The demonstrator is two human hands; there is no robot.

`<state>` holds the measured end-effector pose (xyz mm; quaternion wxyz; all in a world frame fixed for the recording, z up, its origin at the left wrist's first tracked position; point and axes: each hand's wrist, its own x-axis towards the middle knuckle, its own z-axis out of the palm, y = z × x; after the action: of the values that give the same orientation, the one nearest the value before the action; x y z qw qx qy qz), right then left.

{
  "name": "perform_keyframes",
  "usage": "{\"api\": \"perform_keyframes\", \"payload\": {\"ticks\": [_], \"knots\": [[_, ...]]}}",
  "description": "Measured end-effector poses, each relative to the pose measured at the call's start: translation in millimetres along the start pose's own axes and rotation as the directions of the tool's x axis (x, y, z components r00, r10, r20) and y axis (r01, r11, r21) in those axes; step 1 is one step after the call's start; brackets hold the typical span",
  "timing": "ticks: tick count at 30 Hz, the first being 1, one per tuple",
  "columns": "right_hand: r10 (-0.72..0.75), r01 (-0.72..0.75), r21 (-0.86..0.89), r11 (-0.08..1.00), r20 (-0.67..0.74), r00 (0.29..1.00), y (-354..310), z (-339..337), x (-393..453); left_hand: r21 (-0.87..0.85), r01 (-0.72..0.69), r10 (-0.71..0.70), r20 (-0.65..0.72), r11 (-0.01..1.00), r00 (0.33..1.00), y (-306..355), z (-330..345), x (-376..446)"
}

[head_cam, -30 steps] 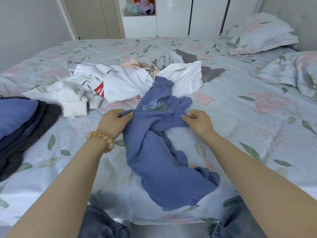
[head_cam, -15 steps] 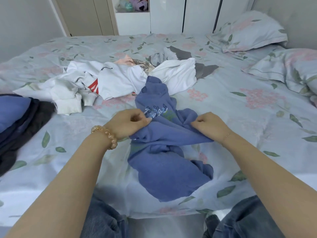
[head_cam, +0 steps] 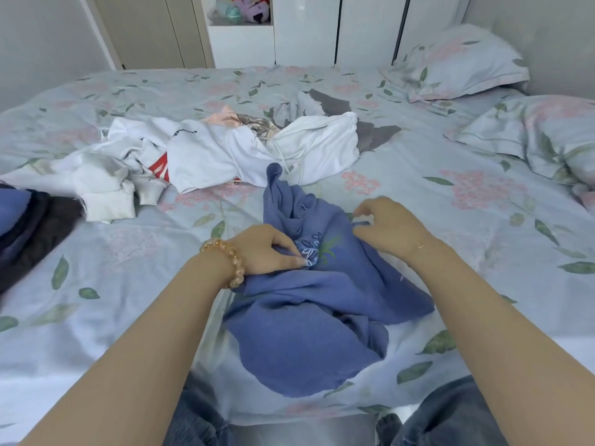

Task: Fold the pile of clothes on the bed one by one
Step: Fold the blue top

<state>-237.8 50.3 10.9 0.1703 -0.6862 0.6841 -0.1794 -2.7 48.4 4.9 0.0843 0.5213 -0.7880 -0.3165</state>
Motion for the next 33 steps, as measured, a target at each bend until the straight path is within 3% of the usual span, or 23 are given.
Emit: {"api": "perform_keyframes", "payload": {"ticks": [3,7,10,13,17,19,21,24,28,33], "knots": [[-0.031,0.02,0.238,0.971,0.043,0.999,-16,17,23,-0.132,0.031,-0.039,-0.064,0.991,0.997,0,-4,-5],[-0.073,0.013,0.315,0.949,0.18,0.981,-21,46,40,-0.29,0.076,-0.142,-0.211,0.954,0.967,-9,-5,4],[-0.07,0.0,0.333,0.943,0.198,0.978,-24,55,46,-0.135,0.125,-0.143,-0.129,0.983,0.981,-17,-3,15],[-0.072,-0.003,0.496,0.868,0.133,0.988,-28,50,47,0.022,0.122,-0.119,-0.103,0.992,0.987,-29,-1,23],[-0.071,0.074,0.691,0.719,-0.033,0.997,-31,22,33,0.007,0.032,-0.028,-0.34,0.999,0.94,-39,-9,22],[-0.068,0.119,0.74,0.662,-0.099,0.993,-32,7,23,0.024,-0.062,0.066,-0.517,0.998,0.853,-37,-14,15],[-0.096,0.172,0.75,0.639,-0.144,0.985,-30,-6,11,0.023,-0.183,0.16,-0.601,0.983,0.783,-25,-21,2],[-0.156,0.246,0.716,0.654,-0.19,0.969,-25,-19,-16,-0.154,-0.312,0.199,-0.498,0.937,0.844,-7,-29,-23],[-0.148,0.262,0.645,0.718,-0.226,0.963,-11,-42,-51,-0.376,-0.325,0.151,-0.424,0.868,0.893,14,-37,-53],[-0.118,0.223,0.522,0.823,-0.227,0.967,-5,-112,-76,-0.364,-0.313,0.216,-0.284,0.877,0.934,79,-74,-76]]}}
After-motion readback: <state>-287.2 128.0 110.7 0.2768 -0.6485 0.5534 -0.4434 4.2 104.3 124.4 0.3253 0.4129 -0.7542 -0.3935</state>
